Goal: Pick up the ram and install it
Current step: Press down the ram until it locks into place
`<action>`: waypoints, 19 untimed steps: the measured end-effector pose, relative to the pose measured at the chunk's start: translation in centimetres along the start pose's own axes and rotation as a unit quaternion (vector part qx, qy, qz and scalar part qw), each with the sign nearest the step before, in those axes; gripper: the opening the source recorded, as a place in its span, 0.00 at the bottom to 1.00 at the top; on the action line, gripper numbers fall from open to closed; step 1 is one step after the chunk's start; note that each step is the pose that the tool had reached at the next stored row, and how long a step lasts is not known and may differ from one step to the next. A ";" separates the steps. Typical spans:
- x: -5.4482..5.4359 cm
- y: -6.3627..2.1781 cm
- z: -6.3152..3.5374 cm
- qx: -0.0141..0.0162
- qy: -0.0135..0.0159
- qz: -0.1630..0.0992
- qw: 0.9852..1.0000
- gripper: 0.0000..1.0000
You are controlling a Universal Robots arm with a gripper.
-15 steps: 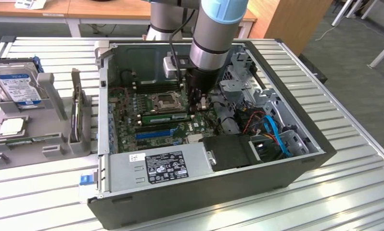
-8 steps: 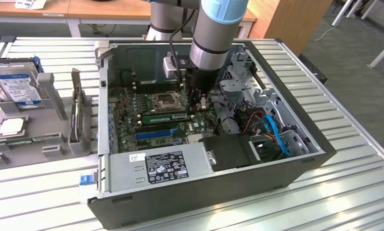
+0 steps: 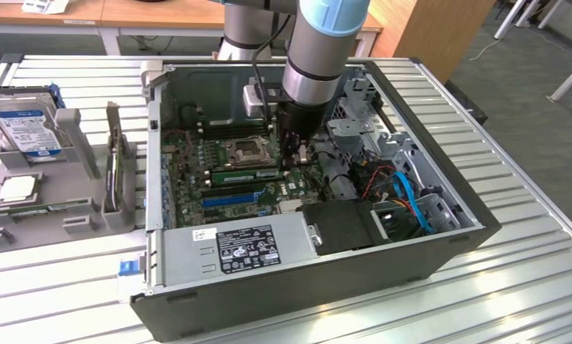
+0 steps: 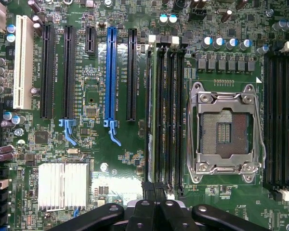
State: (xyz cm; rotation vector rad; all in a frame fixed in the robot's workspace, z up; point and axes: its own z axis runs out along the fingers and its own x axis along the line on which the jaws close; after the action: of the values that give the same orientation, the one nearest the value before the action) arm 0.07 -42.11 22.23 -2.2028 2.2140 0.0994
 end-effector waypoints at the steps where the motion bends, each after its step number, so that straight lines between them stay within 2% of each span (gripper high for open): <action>1: 0.0 0.00 0.00 0.000 0.000 0.000 1.000 0.10; 7: 0.0 0.01 -0.19 0.000 0.000 0.000 1.000 0.10; 19: -0.1 0.08 -2.41 -0.002 0.000 0.000 1.000 0.10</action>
State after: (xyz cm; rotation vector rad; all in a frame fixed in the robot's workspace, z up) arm 0.07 -42.11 24.64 -2.2042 2.2155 0.1031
